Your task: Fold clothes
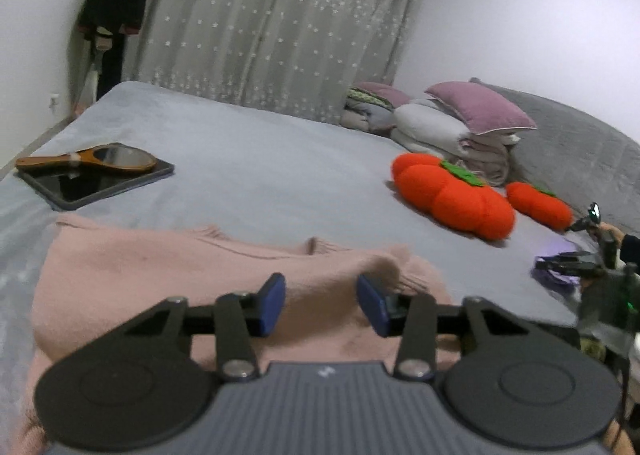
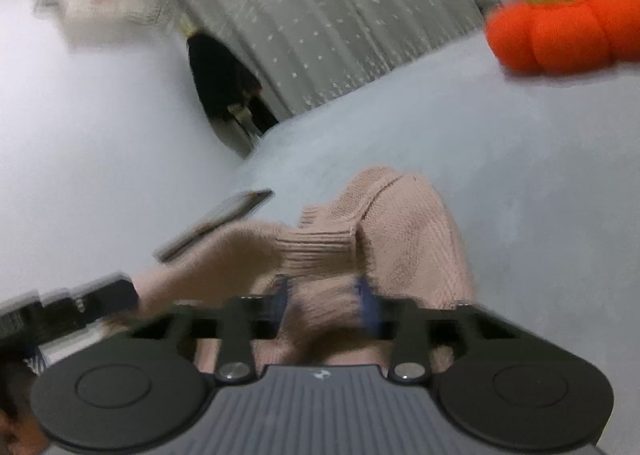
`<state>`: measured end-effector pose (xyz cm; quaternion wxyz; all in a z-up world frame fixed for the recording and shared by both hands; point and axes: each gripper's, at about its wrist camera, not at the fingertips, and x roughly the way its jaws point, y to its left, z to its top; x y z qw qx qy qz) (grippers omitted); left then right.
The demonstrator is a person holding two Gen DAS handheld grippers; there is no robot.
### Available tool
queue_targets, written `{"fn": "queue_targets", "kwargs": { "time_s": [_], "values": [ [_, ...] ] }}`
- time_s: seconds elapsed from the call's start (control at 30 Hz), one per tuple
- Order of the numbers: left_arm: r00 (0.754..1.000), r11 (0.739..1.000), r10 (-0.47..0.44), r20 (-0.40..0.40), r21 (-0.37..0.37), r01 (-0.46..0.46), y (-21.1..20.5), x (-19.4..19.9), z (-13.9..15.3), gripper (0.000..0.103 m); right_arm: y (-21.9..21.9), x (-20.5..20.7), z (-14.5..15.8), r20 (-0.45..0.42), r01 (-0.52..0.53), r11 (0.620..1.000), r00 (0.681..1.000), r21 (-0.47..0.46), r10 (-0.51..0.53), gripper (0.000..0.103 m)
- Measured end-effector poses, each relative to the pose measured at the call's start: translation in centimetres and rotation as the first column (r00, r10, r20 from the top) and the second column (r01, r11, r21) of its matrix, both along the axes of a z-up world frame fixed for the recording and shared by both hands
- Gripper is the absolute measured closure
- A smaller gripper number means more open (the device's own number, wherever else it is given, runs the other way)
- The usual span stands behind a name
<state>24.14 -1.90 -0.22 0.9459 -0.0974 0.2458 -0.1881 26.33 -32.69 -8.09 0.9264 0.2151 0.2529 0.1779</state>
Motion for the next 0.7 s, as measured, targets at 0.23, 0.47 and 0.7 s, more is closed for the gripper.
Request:
{"fn": "queue_targets", "kwargs": {
  "time_s": [0.23, 0.47, 0.7],
  "values": [
    [1.0, 0.998, -0.011, -0.017, 0.069, 0.012, -1.6, 2.8, -2.3, 0.072, -3.6, -0.9, 1.2, -0.022, 0.049, 0.995, 0.999, 0.081, -0.048, 0.093],
    [0.999, 0.972, -0.025, -0.031, 0.234, 0.031, -4.9, 3.2, -5.0, 0.071, -3.4, -1.4, 1.6, -0.051, 0.098, 0.992, 0.993, -0.078, -0.102, 0.091],
    [0.999, 0.999, -0.043, 0.033, 0.019, 0.042, -2.5, -0.2, -2.4, 0.071, -1.0, -4.1, 3.9, 0.165, 0.083, 0.985, 0.985, -0.151, -0.058, 0.075]
  ]
}}
